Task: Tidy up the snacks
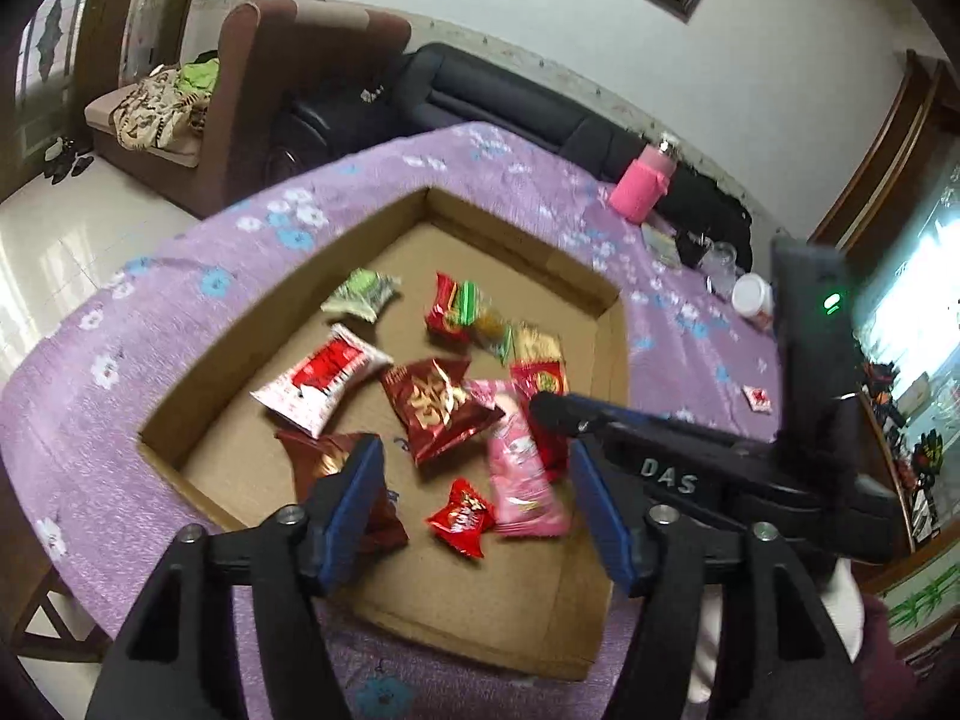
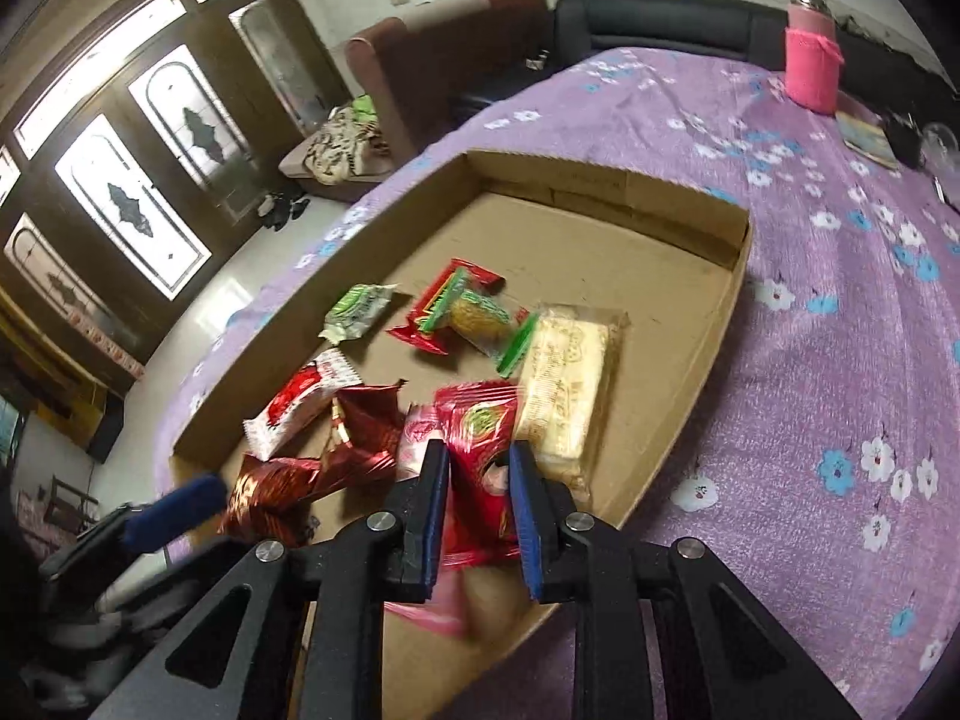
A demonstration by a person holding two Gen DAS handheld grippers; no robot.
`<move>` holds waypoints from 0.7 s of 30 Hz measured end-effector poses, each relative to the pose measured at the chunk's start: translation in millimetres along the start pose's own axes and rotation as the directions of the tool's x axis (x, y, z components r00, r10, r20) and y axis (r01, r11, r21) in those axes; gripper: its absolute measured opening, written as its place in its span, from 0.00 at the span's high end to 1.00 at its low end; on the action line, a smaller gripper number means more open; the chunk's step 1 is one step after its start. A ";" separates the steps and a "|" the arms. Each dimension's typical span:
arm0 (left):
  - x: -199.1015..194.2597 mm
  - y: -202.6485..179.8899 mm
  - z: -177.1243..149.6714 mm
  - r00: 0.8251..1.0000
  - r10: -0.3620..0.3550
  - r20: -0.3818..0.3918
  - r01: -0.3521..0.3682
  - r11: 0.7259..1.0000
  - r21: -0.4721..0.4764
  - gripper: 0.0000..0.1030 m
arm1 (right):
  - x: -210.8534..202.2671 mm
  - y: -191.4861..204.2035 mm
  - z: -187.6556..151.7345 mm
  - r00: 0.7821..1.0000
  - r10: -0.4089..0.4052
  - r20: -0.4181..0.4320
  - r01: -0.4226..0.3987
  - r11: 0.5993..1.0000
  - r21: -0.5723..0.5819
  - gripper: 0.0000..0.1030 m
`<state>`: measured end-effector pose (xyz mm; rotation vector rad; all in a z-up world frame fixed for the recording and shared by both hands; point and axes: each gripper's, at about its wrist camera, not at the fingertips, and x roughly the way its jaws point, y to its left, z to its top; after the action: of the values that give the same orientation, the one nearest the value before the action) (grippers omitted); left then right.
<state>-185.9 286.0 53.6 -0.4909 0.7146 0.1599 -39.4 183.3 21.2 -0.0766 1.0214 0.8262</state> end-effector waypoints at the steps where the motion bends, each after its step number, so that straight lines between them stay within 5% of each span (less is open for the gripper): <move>1: -4.4 0.8 1.1 1.000 0.003 0.015 -0.003 1.000 -0.005 0.26 | -2.0 -1.2 -0.6 1.000 -0.003 0.006 0.003 1.000 0.001 0.75; 7: -22.3 4.4 6.2 0.999 -0.007 0.052 0.009 0.999 -0.052 0.16 | -48.8 -18.5 -7.9 0.993 -0.020 0.114 0.016 0.999 0.034 0.68; 12: -24.1 -19.1 0.4 0.997 -0.072 0.035 0.072 0.997 0.004 0.13 | -115.5 -93.4 -20.9 0.967 -0.148 0.207 0.111 0.977 0.179 0.58; 16: -13.6 -44.1 -10.1 0.991 -0.131 -0.017 0.131 0.990 0.056 0.13 | -159.7 -195.1 -30.5 0.929 -0.321 0.184 0.228 0.888 0.399 0.58; 21: -3.7 -62.8 -18.3 0.989 -0.139 -0.052 0.143 0.986 0.082 0.13 | -174.6 -315.0 -40.7 0.931 -0.348 0.109 0.192 0.723 0.663 0.58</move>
<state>-180.3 222.2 67.8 -0.4625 0.7260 -0.0144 88.7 -155.3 37.8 0.4460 0.9964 0.1671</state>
